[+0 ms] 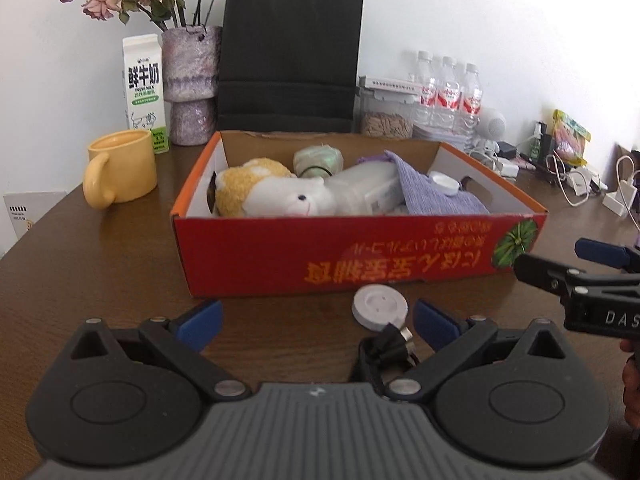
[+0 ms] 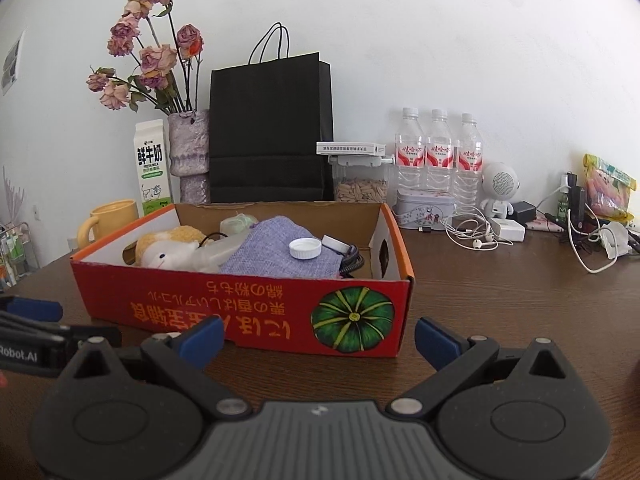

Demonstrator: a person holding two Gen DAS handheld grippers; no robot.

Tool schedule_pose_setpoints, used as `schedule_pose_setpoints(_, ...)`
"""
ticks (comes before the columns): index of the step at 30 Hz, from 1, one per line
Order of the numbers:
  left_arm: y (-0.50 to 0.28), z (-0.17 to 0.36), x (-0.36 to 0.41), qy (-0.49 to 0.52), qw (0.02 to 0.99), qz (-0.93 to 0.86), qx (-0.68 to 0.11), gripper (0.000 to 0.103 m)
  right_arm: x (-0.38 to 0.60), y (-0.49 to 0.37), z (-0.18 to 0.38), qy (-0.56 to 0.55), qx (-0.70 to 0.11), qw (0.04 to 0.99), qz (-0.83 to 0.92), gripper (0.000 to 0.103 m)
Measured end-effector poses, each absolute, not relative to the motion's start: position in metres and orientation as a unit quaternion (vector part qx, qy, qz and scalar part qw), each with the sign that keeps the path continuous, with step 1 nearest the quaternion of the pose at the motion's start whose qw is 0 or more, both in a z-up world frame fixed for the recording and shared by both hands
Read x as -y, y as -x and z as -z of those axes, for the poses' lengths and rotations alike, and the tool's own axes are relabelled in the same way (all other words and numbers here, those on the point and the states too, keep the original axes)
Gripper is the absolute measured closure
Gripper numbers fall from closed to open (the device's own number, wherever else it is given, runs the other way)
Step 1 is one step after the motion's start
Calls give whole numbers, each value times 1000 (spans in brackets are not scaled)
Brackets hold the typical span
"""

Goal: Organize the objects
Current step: 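Withdraw both grippers from the box toward the black cable bundle and white puck, then grasp the black USB cable bundle with the left gripper while the right gripper approaches the white puck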

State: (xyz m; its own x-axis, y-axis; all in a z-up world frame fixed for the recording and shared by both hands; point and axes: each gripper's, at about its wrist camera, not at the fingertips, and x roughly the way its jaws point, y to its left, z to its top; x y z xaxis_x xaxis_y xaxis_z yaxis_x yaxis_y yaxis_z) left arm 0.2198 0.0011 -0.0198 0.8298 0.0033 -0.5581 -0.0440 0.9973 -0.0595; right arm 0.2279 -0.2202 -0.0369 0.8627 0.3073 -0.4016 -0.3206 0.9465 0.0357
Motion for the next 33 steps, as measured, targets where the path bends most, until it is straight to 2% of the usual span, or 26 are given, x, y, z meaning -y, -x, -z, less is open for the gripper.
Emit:
schedule_pose_setpoints(19, -227, 41, 25, 14, 939, -1, -345, 2, 227, -224, 47, 20, -232, 960, -156, 1)
schedule_pose_setpoints(22, -223, 41, 28, 3, 941, -1, -338, 35, 227, -224, 47, 21, -233, 960, -156, 1)
schedule_pose_setpoints(23, -222, 40, 30, -1, 943, 1, -334, 59, 227, -224, 47, 21, -234, 960, -155, 1)
schedule_pose_setpoints(24, -220, 39, 30, -1, 944, 3, -330, 64, 226, -224, 47, 21, -234, 960, -155, 1)
schedule_pose_setpoints(33, -207, 25, 1, 39, 956, -18, -291, 65, 226, -228, 49, 20, -246, 957, -152, 1)
